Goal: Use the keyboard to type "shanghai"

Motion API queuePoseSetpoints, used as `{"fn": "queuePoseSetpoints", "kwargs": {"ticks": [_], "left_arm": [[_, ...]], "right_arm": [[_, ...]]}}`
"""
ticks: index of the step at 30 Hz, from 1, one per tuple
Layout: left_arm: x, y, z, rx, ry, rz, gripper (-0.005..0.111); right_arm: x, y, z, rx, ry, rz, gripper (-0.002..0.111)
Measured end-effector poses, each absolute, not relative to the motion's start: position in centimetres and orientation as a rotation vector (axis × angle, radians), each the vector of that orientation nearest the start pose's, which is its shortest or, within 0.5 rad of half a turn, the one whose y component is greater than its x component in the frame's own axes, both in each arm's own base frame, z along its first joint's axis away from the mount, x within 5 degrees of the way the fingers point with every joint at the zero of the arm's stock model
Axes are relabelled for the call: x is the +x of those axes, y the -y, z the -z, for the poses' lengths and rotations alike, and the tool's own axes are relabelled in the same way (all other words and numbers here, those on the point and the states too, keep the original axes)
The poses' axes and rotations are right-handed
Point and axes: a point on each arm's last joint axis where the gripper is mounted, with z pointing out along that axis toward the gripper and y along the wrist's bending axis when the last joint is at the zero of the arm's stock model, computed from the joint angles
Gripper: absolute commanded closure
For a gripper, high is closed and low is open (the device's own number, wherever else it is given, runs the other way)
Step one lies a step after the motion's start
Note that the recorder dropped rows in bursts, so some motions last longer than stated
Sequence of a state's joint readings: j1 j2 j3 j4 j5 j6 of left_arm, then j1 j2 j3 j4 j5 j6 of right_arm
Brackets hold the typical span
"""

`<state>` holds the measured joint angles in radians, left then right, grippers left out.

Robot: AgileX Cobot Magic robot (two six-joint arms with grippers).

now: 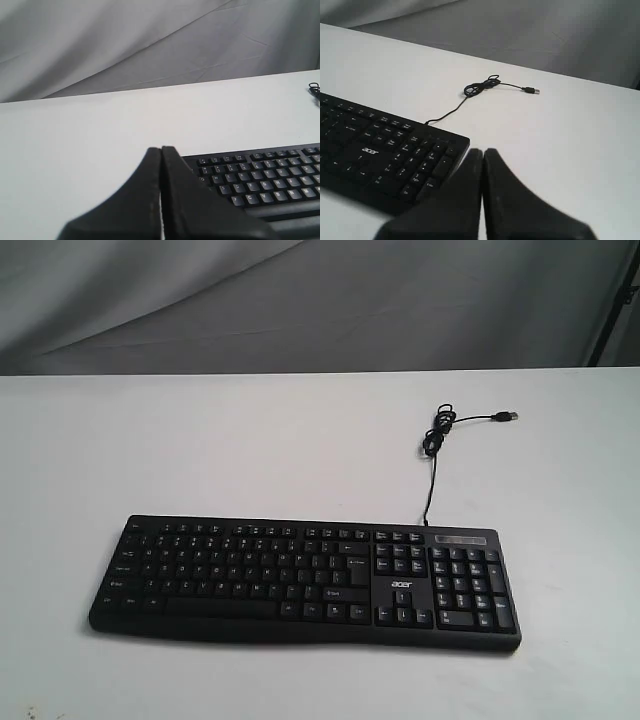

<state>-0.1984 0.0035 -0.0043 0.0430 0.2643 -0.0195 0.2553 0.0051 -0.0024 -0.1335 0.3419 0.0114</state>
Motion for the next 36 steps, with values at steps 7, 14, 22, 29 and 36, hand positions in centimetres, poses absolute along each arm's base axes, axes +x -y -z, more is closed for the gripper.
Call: {"fn": "queuePoseSetpoints", "kwargs": {"ticks": [7, 14, 22, 29, 36], "left_arm": [[5.4, 1.0, -19.1, 0.184, -1.739, 0.119, 0.107], [5.4, 1.0, -19.1, 0.184, -1.739, 0.119, 0.107], [5.4, 1.0, -19.1, 0.184, -1.739, 0.119, 0.107], [5.4, 1.0, -19.1, 0.184, -1.739, 0.119, 0.107], [5.4, 1.0, -19.1, 0.184, -1.739, 0.119, 0.107]], "right_arm": [[5.3, -1.0, -18.3, -0.305, -1.800, -0.059, 0.108], [5.3, -1.0, -18.3, -0.301, -1.801, -0.064, 0.108], [6.3, -1.5, -23.0, -0.245, -1.845, -0.154, 0.108], [11.7, -3.4, -26.3, -0.311, -2.035, -0.152, 0.108], [17.0, -11.8, -28.0, -0.700, -2.022, -0.309, 0.108]]}}
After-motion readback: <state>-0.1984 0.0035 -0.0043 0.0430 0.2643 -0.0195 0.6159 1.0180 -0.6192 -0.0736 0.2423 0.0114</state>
